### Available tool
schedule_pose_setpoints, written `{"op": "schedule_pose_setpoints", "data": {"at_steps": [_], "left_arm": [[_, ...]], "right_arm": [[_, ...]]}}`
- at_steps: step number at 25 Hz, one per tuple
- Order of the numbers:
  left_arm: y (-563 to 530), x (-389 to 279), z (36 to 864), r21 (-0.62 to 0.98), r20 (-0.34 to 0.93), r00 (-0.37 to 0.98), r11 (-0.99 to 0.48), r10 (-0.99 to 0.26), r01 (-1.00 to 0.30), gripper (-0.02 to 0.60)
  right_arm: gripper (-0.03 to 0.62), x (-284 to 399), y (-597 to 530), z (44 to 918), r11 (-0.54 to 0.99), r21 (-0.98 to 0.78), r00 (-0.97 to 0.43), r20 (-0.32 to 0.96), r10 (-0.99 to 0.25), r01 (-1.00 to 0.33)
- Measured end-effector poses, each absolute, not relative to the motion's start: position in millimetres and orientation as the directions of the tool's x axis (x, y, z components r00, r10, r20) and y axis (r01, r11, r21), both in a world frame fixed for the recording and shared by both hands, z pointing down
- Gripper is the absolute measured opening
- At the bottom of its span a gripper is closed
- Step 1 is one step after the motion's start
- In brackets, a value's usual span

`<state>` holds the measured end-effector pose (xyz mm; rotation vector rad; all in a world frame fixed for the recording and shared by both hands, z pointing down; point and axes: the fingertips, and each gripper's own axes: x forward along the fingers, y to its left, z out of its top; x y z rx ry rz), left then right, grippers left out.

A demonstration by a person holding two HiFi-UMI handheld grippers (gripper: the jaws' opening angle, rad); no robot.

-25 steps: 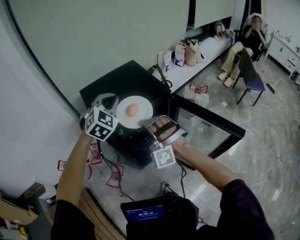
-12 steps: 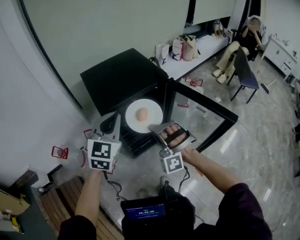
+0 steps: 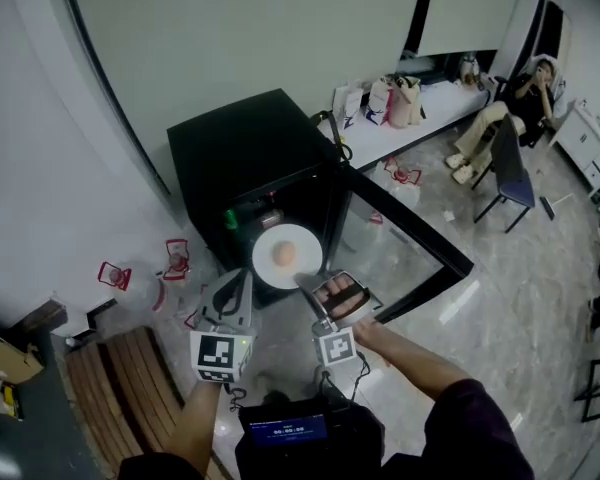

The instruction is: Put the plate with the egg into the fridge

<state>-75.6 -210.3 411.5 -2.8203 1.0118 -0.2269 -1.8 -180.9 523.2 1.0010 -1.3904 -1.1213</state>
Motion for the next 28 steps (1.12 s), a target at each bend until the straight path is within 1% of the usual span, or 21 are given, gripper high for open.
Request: {"op": "schedule_pose_setpoints", "data": {"at_steps": [4, 8, 11, 18, 21, 25, 26, 27, 28], "left_arm": [[-206, -60, 439, -0.129, 0.094, 0.716, -0.722, -0.692, -0.68, 0.009], [-211, -52, 473, -0.147, 0.112, 0.678, -0.686, -0.727, -0.712, 0.009], [-223, -49, 497, -0.151, 0.108, 0.647, -0.656, -0.755, -0.74, 0.009], [-290, -44, 578, -0.14, 0.142, 0.597, -0.613, -0.79, -0.777, 0.009], [-320, -42, 625, -0.133, 0.177, 0.583, -0.606, -0.793, -0.784, 0.009], [-360, -40, 679, -0.129, 0.228, 0.57, -0.604, -0.79, -0.786, 0.009], [-368, -40, 689, -0.126, 0.237, 0.566, -0.603, -0.79, -0.788, 0.009], [-376, -39, 697, -0.122, 0.246, 0.562, -0.601, -0.789, -0.79, 0.009], [-382, -38, 704, -0.117, 0.254, 0.56, -0.6, -0.789, -0.792, 0.009]], "right_arm": [[0.02, 9, -197, 555, 0.248, 0.969, -0.147, 0.246, -0.958, 0.01], [0.02, 11, -231, 594, 0.288, 0.957, -0.182, 0.287, -0.941, 0.02], [0.02, 15, -270, 631, 0.3, 0.954, -0.18, 0.3, -0.937, 0.031], [0.02, 25, -372, 705, 0.316, 0.948, -0.161, 0.319, -0.934, 0.045], [0.02, 28, -403, 735, 0.335, 0.941, -0.157, 0.337, -0.928, 0.042], [0.02, 27, -433, 762, 0.33, 0.943, -0.187, 0.333, -0.924, 0.05], [0.02, 26, -438, 769, 0.341, 0.939, -0.197, 0.345, -0.918, 0.053], [0.02, 24, -437, 780, 0.389, 0.92, -0.207, 0.39, -0.897, 0.05], [0.02, 22, -431, 799, 0.485, 0.874, -0.219, 0.481, -0.849, 0.041]]}}
